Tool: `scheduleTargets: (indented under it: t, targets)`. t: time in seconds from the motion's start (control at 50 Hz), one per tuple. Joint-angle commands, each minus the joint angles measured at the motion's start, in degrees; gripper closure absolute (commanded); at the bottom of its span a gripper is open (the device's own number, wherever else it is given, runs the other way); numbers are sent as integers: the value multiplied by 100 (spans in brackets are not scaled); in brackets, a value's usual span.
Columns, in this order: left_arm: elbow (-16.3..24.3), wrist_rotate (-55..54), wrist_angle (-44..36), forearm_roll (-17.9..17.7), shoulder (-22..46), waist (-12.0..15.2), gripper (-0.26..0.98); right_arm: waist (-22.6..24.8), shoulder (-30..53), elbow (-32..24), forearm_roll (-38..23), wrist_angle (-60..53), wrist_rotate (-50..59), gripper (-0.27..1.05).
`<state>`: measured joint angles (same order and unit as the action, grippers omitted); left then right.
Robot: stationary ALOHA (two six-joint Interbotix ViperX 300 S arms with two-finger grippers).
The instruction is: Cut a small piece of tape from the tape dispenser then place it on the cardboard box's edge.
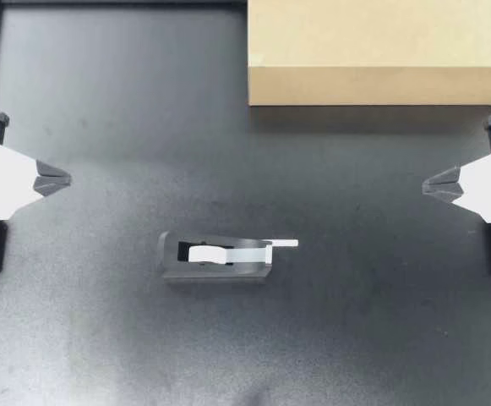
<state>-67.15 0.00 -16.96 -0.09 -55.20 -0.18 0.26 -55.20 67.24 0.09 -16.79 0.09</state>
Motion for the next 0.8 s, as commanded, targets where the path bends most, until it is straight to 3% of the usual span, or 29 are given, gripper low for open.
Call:
scheduleTargets:
  t: [0.0, 0.18, 0.28, 0.56, 0.78]
  targets:
    - [70, -18, -88, -9, 44, -35, 83, -26, 0, -97, -9, -62, 0, 86]
    - [-18, 9, -176, -9, 79, -35, 84, -193, 290, -387, 35, -334, 35, 88]
    - [-62, 35, -211, -9, 141, -35, 84, -387, 870, -782, 193, -88, 149, 88]
    - [-62, 35, -229, -9, 404, -35, 84, -536, 3234, -2276, 299, 1204, 826, 88]
    - [-105, 18, -255, -9, 466, -35, 84, -492, 4482, -3234, 308, 2777, 940, 88]
